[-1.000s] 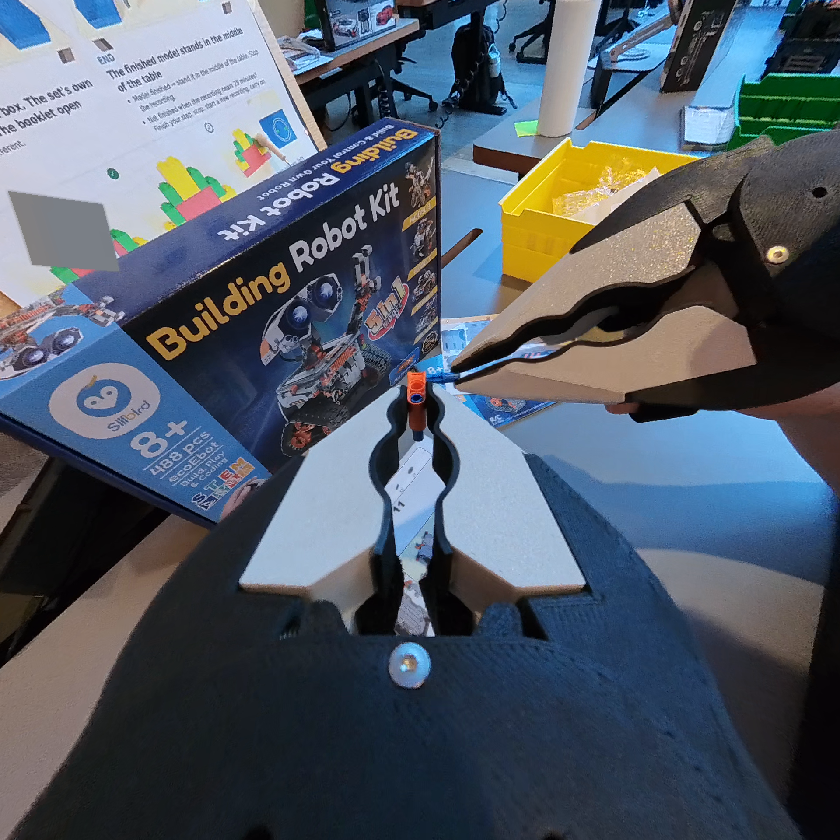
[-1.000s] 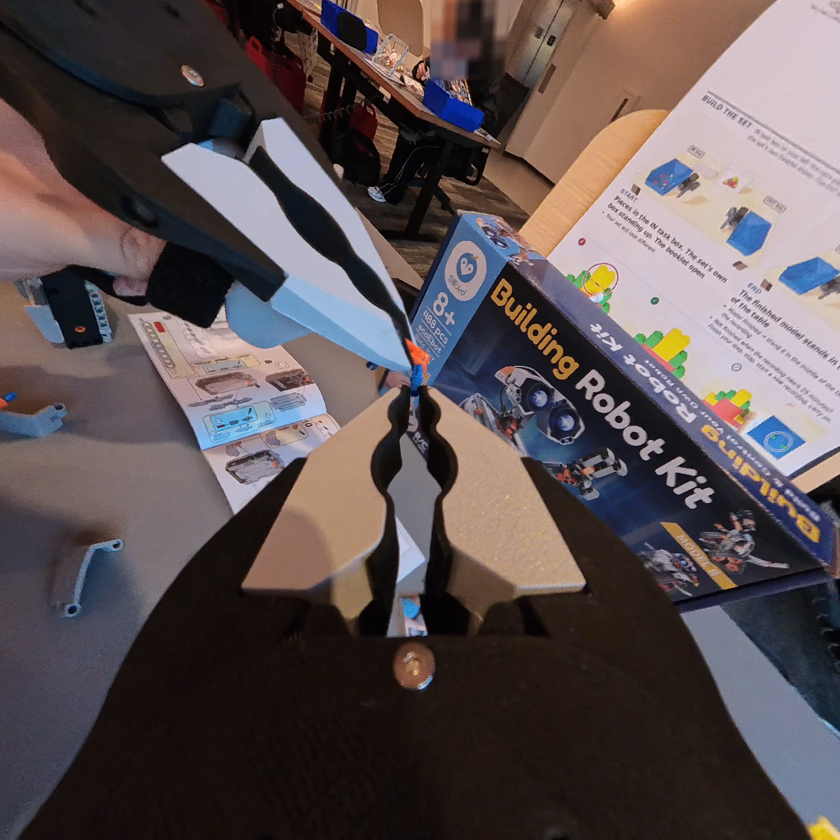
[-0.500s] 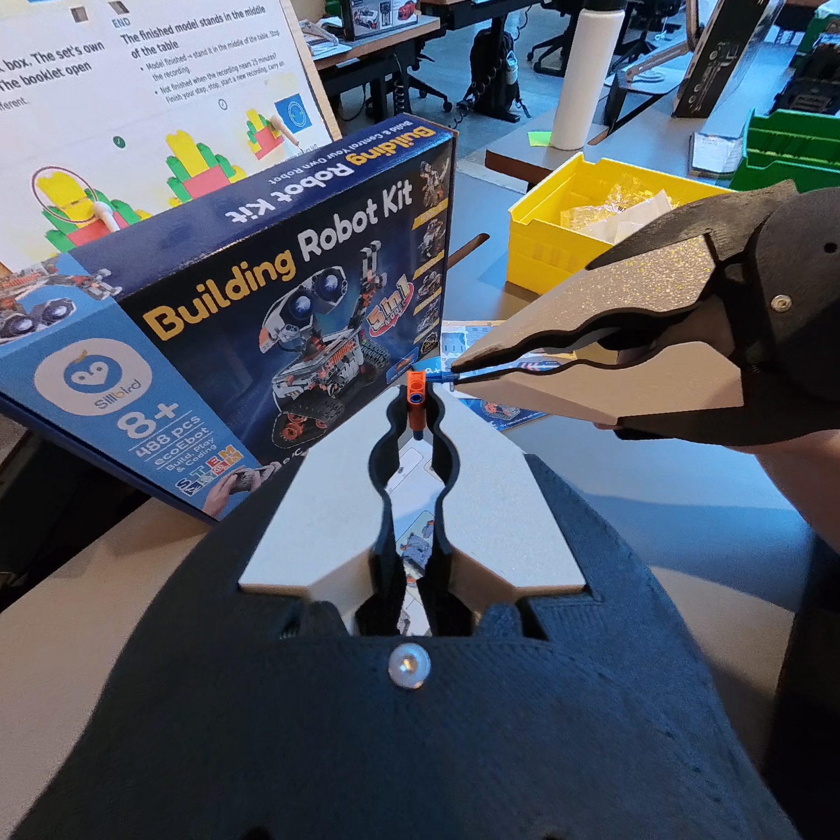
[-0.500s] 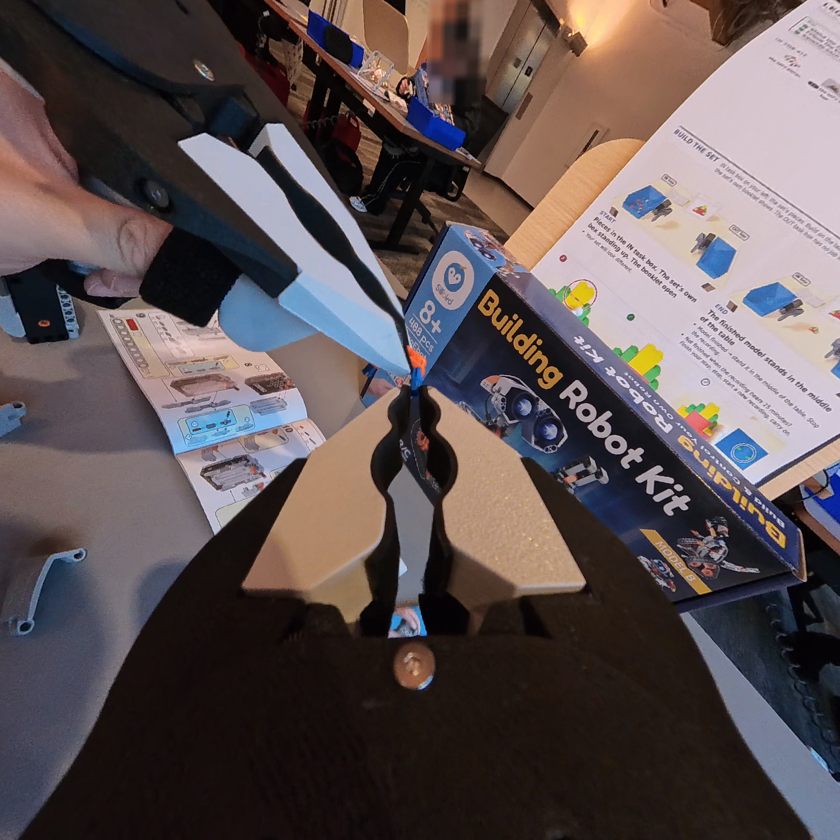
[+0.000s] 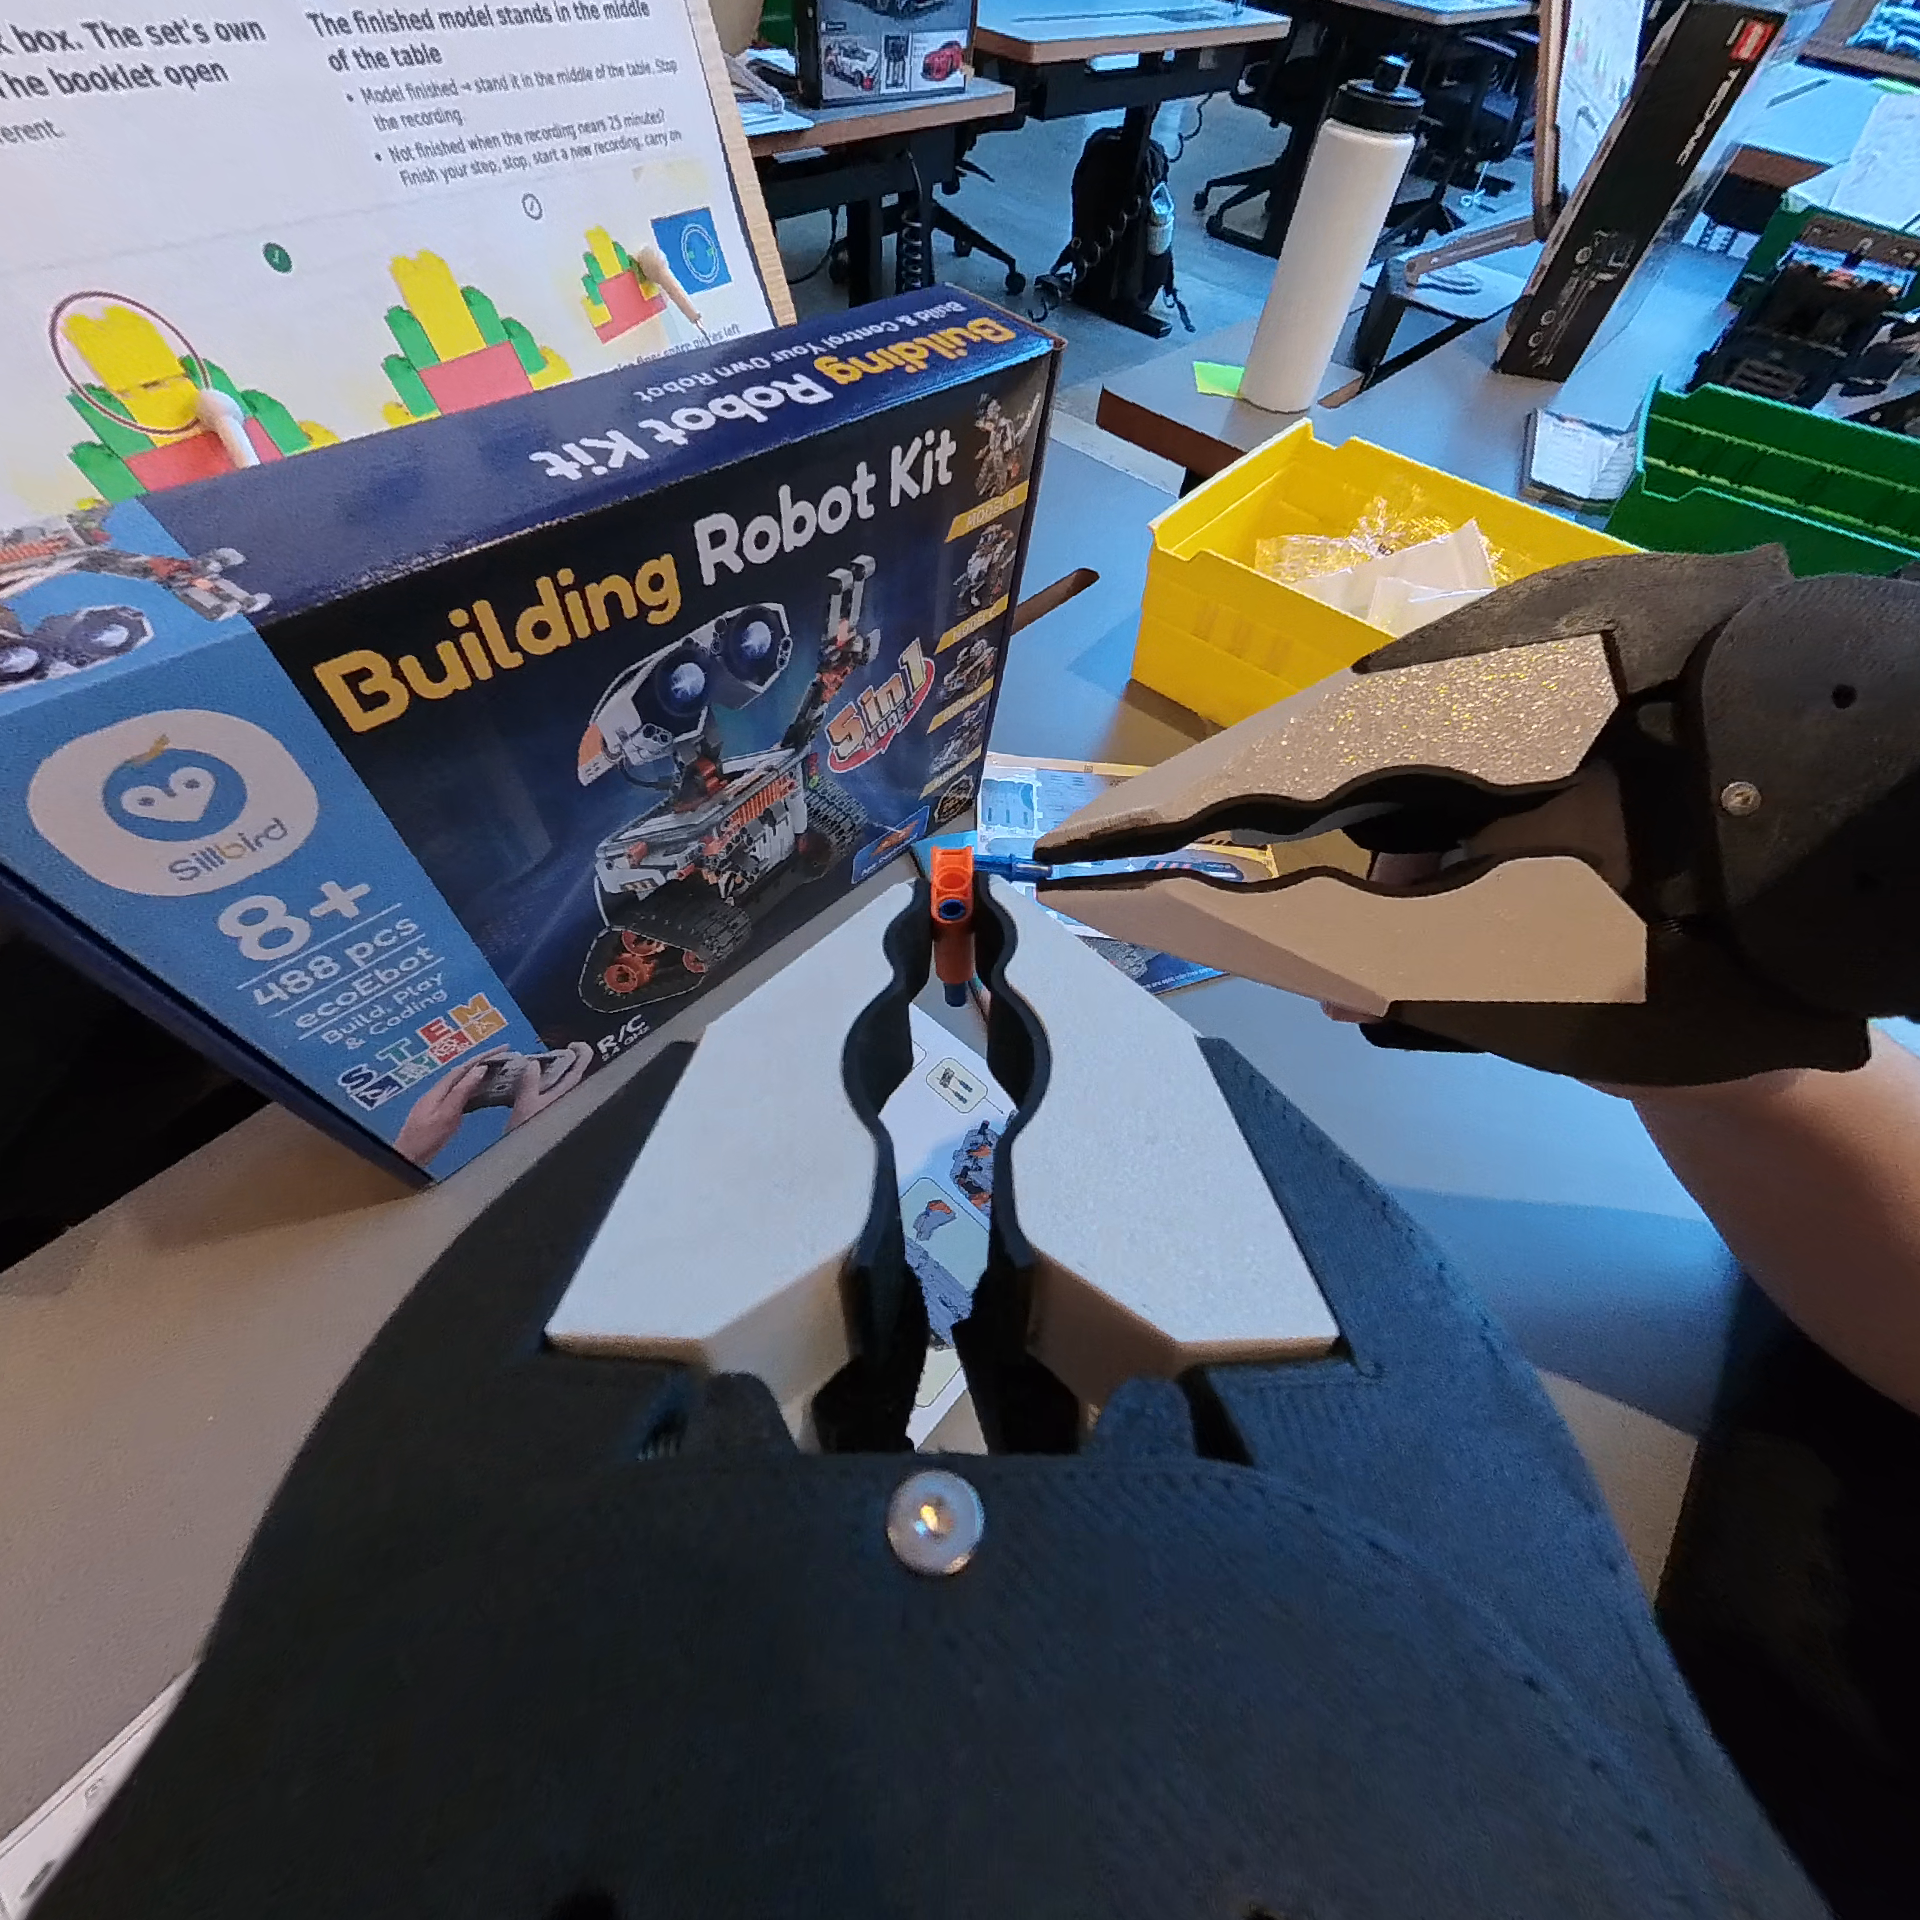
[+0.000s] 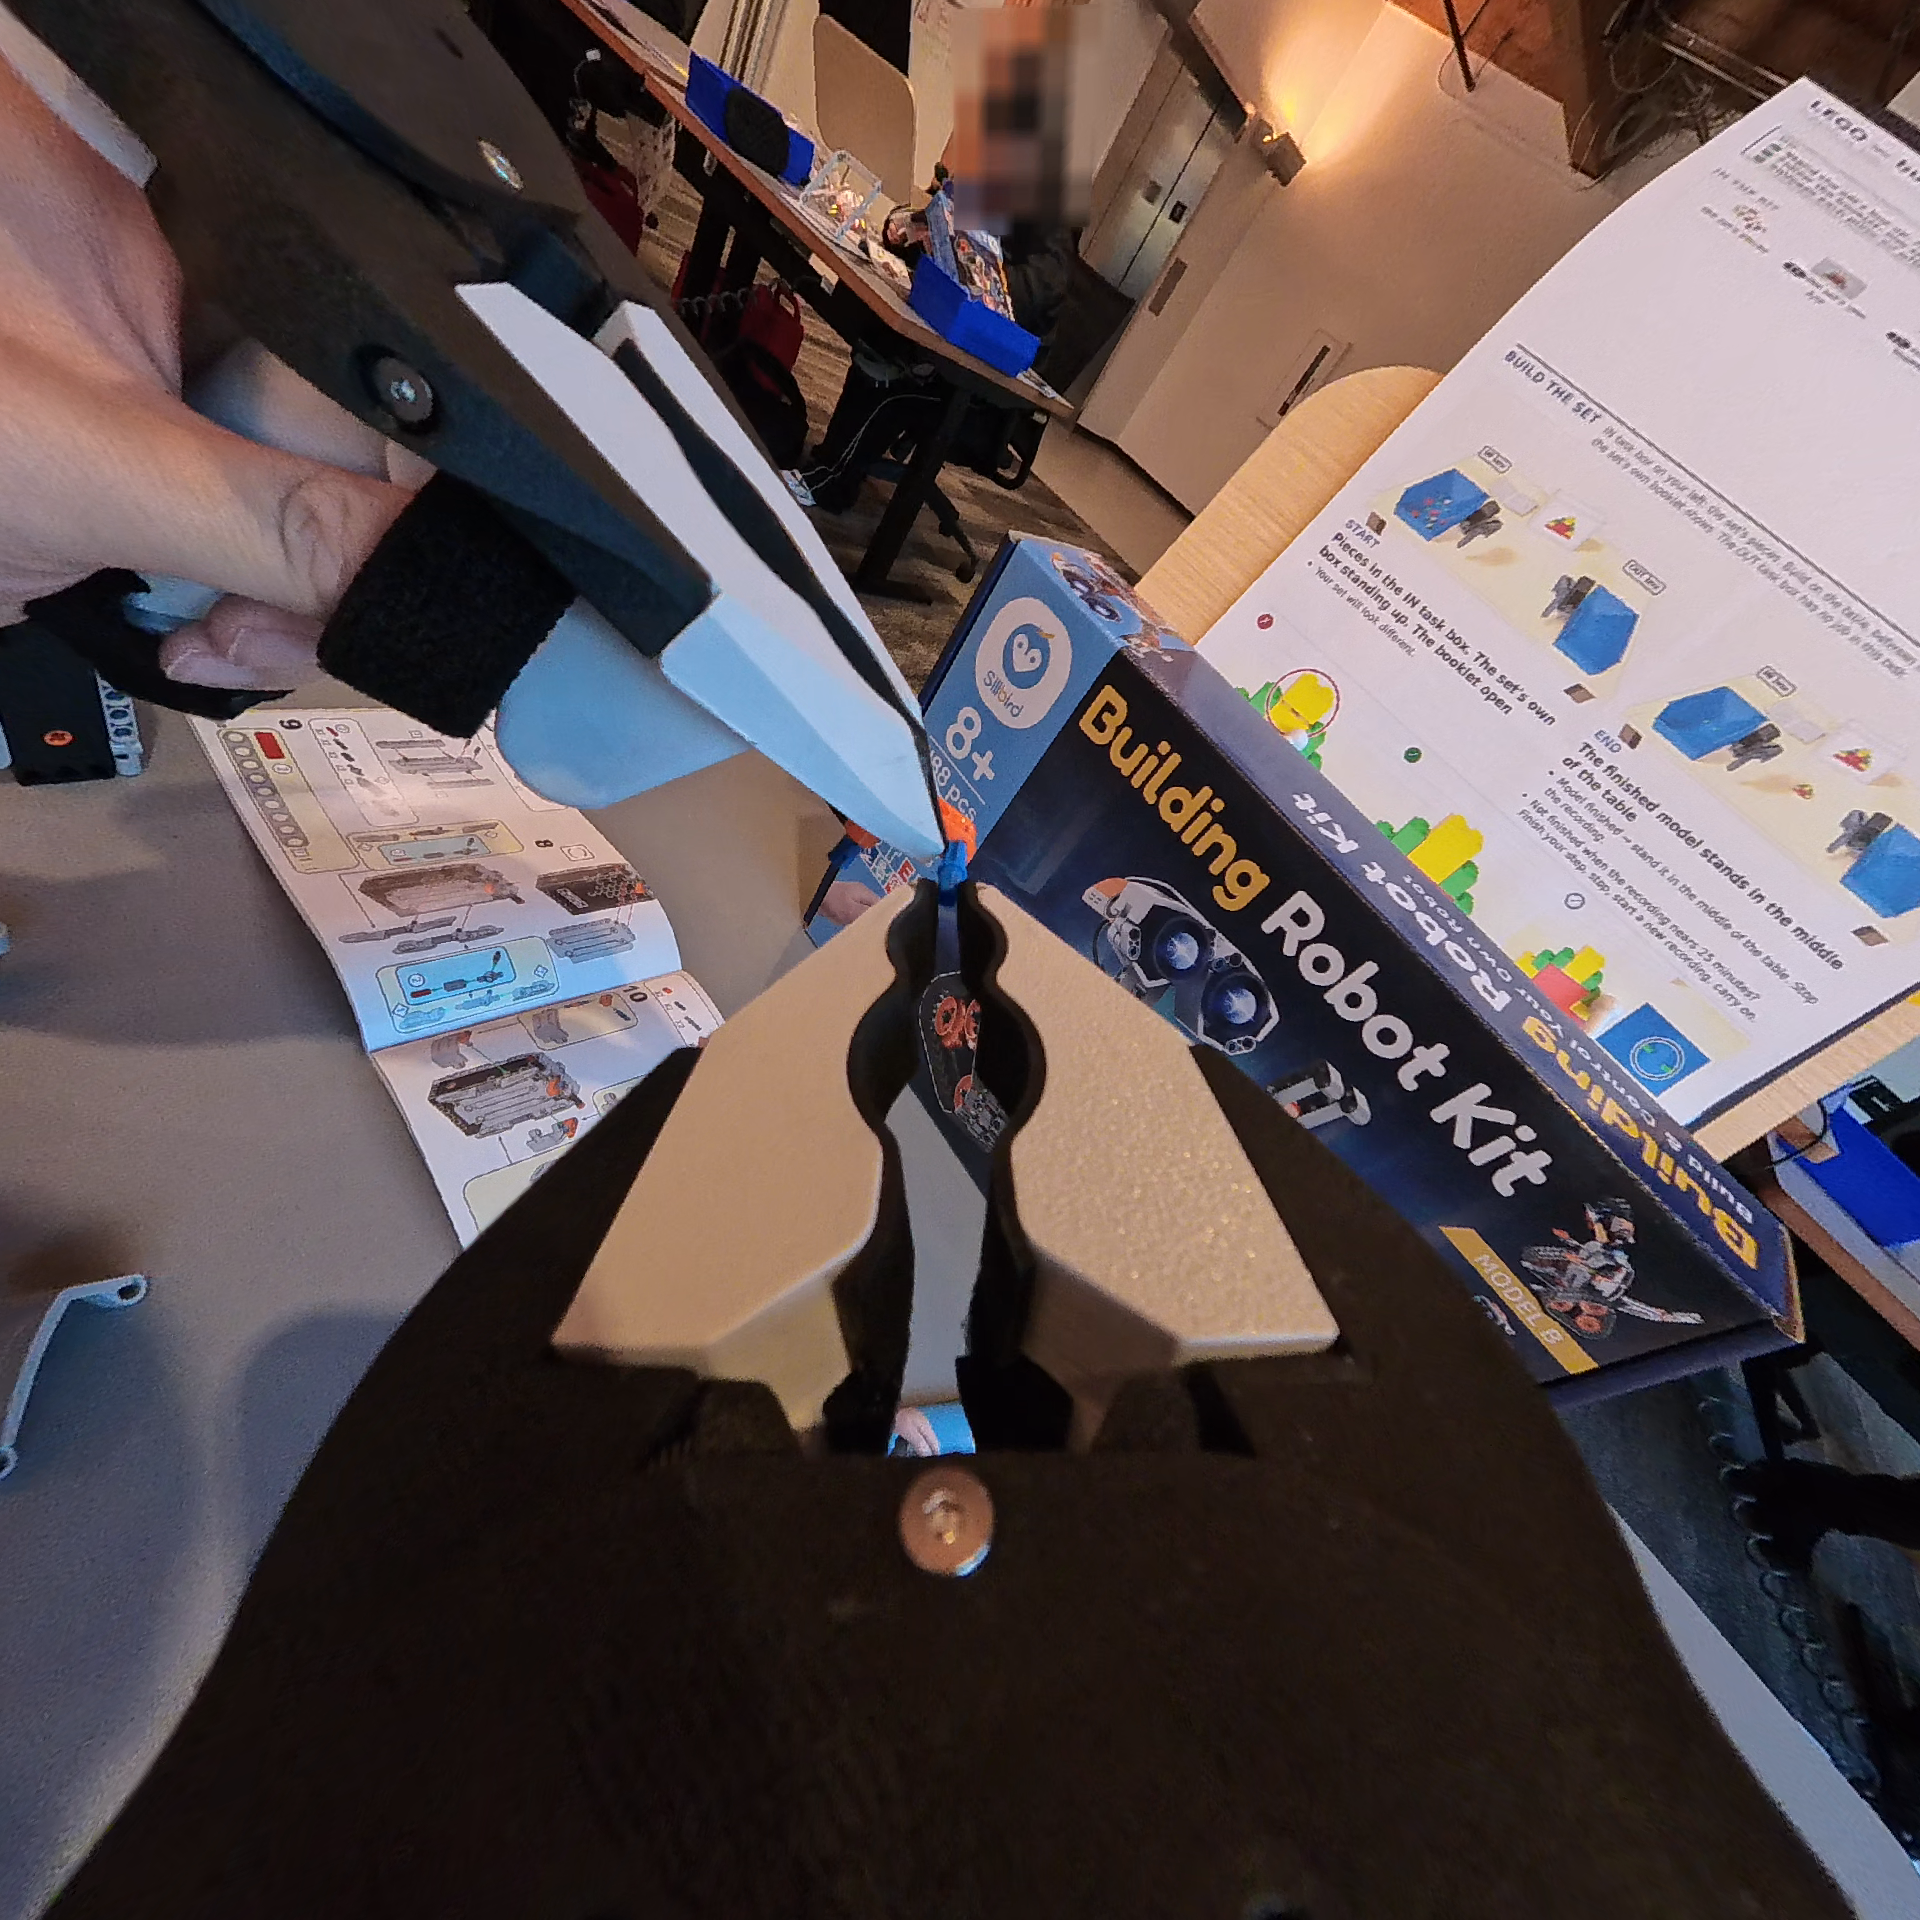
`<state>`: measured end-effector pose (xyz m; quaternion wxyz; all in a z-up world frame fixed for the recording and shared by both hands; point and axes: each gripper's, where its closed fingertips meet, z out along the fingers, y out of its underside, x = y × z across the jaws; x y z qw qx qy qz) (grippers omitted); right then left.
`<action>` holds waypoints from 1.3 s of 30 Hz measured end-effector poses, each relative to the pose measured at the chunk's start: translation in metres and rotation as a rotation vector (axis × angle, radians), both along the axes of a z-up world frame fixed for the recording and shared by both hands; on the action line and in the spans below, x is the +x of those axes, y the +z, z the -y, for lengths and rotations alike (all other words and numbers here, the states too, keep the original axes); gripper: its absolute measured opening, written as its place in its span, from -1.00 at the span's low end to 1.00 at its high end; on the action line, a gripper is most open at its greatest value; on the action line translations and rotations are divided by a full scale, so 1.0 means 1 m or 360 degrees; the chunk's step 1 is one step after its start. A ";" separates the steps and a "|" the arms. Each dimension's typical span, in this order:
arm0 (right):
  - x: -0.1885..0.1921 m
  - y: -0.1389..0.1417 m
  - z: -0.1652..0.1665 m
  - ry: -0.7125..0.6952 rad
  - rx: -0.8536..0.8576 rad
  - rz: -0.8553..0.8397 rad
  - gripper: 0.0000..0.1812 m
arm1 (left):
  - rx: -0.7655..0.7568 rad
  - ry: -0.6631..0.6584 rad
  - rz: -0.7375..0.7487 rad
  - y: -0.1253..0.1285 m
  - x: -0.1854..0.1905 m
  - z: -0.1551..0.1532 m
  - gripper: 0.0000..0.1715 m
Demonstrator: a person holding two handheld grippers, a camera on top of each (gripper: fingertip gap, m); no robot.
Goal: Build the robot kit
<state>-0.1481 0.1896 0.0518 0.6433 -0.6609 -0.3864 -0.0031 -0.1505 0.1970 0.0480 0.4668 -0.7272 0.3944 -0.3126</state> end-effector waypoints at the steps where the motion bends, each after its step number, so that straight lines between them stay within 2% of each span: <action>1: 0.000 0.000 0.000 0.0001 0.0001 0.0002 -0.97 | -0.0008 0.0000 0.0006 0.000 0.000 0.000 -0.94; 10: 0.000 -0.001 0.001 0.0050 -0.0027 -0.0041 -0.97 | 0.0103 -0.0021 -0.0102 -0.002 -0.001 0.001 -0.93; 15: 0.000 0.003 0.003 0.0096 -0.0033 -0.0086 -0.97 | -0.0010 -0.0076 -0.0002 0.000 0.000 0.003 -0.94; 22: -0.002 -0.001 0.002 0.0086 -0.0056 -0.0049 -0.97 | -0.0002 -0.0096 -0.0032 -0.003 -0.002 0.002 -0.94; 27: -0.005 -0.007 0.004 0.0105 -0.0145 -0.0034 -0.97 | -0.0122 -0.0264 0.0059 -0.007 -0.006 0.003 -0.94; 29: -0.004 -0.010 0.004 0.0094 -0.0178 -0.0010 -0.97 | -0.0199 -0.0245 0.0138 -0.009 -0.012 -0.006 -0.94; 32: -0.003 -0.013 0.004 0.0093 -0.0212 0.0017 -0.96 | -0.0308 -0.0381 0.0295 -0.003 -0.014 -0.002 -0.94; 35: -0.001 -0.010 0.009 0.0115 -0.0254 0.0009 -0.96 | -0.0360 -0.0506 0.0309 -0.010 -0.019 0.000 -0.94; 39: 0.013 -0.001 0.016 0.0109 -0.0309 0.0015 -0.96 | -0.0408 -0.0918 0.0375 -0.018 -0.016 0.028 -0.94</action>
